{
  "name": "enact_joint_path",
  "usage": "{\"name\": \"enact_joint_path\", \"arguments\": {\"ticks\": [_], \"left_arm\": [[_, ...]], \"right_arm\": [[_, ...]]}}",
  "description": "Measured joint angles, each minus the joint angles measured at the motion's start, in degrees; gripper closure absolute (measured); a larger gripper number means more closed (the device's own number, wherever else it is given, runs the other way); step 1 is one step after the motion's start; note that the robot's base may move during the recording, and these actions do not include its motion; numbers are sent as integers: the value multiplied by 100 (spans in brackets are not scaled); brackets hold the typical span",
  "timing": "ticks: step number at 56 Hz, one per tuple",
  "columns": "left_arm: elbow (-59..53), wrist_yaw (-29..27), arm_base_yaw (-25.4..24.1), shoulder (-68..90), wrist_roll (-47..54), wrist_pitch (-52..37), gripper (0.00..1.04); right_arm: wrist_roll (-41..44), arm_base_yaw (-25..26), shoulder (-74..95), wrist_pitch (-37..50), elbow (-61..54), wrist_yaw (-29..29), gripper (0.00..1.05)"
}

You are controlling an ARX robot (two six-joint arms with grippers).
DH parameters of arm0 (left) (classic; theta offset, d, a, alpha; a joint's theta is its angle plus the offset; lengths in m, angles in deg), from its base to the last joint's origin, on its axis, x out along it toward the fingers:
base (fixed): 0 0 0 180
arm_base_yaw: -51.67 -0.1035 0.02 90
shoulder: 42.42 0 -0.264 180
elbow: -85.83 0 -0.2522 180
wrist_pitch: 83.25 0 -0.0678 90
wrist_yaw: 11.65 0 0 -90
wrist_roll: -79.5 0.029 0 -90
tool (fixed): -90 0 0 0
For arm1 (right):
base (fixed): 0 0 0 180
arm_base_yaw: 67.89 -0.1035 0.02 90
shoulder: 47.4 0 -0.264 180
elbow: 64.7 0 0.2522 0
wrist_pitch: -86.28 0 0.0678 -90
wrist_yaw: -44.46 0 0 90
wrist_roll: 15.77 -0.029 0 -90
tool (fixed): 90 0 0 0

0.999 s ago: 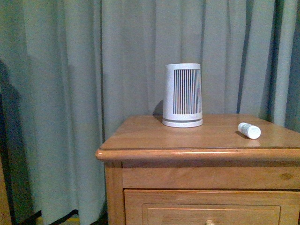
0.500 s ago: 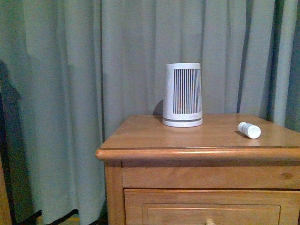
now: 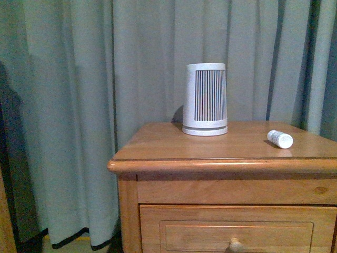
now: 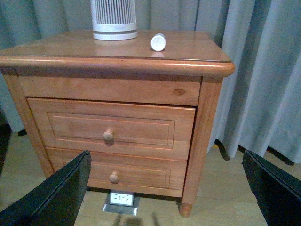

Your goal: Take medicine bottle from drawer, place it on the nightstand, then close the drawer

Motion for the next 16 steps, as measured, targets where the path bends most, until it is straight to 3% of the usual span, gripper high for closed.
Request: {"name": "enact_joint_path", "arguments": {"ticks": [16], "left_arm": [[0,0,0,0,0,0,7]], "right_arm": [[0,0,0,0,0,0,7]]}}
